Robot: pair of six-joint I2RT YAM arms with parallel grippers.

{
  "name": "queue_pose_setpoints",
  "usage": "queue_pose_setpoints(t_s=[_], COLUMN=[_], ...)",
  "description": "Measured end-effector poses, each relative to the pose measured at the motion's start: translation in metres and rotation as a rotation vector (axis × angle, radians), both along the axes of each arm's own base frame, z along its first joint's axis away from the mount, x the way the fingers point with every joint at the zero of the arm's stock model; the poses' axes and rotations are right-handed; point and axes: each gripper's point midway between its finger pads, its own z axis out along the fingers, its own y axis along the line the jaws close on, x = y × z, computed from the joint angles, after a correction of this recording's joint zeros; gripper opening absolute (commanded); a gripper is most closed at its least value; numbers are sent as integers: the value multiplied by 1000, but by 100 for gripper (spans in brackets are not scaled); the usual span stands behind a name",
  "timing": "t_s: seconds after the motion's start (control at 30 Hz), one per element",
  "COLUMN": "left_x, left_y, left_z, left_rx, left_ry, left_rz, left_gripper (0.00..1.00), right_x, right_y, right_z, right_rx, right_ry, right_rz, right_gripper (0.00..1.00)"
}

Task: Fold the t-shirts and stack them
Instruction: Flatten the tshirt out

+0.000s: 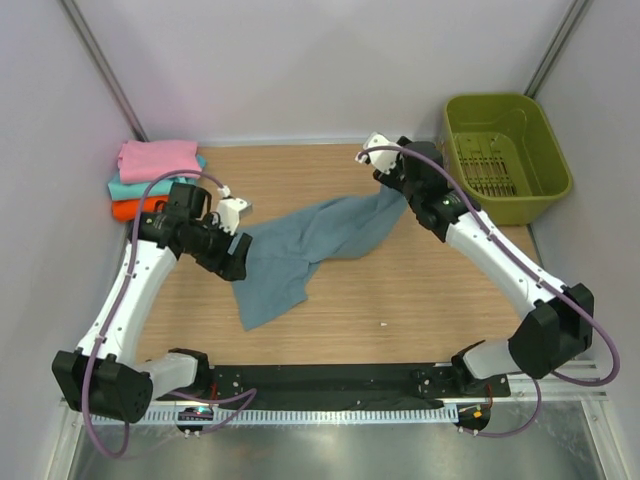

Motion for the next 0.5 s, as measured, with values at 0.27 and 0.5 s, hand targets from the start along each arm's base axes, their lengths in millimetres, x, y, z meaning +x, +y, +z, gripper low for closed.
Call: queue_pose_setpoints(t_s=[0.27,0.5], left_x=[24,41], left_y=[43,111], left_z=[13,41], left_rx=[122,279], left_ry=[-149,-326], left_rz=[230,568], left_gripper=[79,79], right_x=[-53,-105], right_y=[99,228], right_z=[-6,-76], right_rx=[134,196], right_ry=[116,379], right_rz=[275,574], right_gripper=[70,70])
